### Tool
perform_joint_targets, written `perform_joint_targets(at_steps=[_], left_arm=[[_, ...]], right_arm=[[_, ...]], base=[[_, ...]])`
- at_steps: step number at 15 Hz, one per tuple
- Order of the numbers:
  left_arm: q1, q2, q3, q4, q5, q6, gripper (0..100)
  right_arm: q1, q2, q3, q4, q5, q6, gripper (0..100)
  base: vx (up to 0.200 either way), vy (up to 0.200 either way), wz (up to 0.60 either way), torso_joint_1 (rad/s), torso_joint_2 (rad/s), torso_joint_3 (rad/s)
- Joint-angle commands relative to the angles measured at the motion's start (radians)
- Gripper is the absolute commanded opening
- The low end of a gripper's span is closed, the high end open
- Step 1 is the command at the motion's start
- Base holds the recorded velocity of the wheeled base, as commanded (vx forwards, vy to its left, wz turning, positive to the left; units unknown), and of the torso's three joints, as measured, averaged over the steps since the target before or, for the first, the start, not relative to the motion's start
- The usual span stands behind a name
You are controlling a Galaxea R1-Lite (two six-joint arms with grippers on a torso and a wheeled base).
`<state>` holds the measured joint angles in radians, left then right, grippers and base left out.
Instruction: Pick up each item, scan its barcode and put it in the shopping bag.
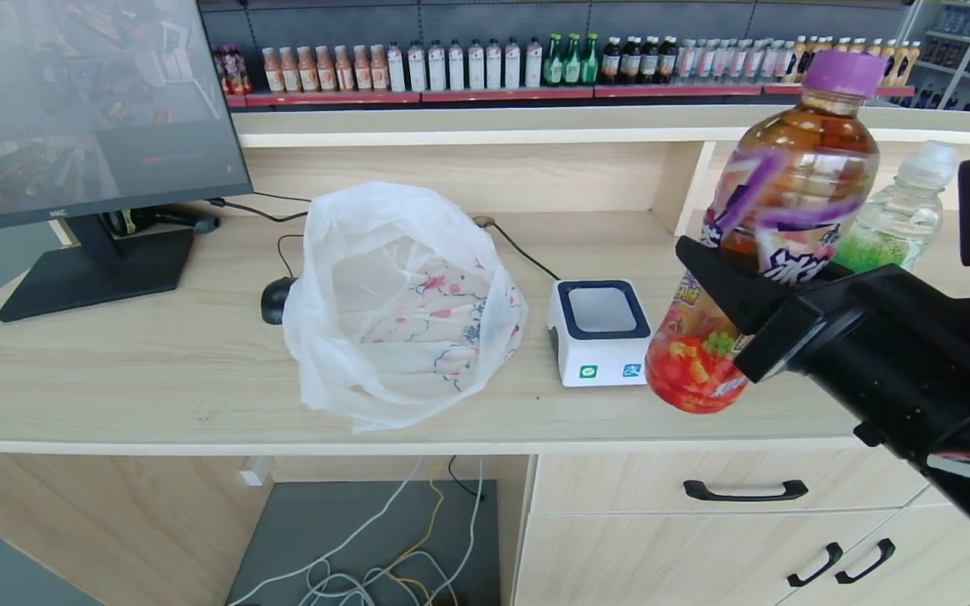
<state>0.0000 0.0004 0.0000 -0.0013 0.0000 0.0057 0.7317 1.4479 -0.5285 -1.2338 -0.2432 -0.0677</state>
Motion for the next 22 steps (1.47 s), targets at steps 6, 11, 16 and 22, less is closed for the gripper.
perform_joint_targets(at_steps=[6, 11, 16, 22], left_arm=[[0.002, 0.000, 0.000, 0.000, 0.000, -0.003, 100], [0.002, 0.000, 0.000, 0.000, 0.000, -0.001, 100], [0.002, 0.000, 0.000, 0.000, 0.002, -0.006, 100], [0.002, 0.000, 0.000, 0.000, 0.000, -0.006, 100]], right_arm=[[0.002, 0.163, -0.085, -0.067, 0.130, -0.127, 0], [-0.044, 0.316, -0.188, -0.262, 0.136, -0.192, 0], [-0.103, 0.319, -0.211, -0.266, 0.134, -0.179, 0], [-0.118, 0.321, -0.202, -0.268, 0.133, -0.147, 0]], base=[[0.000, 0.000, 0.00, 0.000, 0.00, 0.000], [0.000, 0.000, 0.00, 0.000, 0.00, 0.000], [0.000, 0.040, 0.00, 0.000, 0.00, 0.000], [0.000, 0.200, 0.00, 0.006, 0.00, 0.004]])
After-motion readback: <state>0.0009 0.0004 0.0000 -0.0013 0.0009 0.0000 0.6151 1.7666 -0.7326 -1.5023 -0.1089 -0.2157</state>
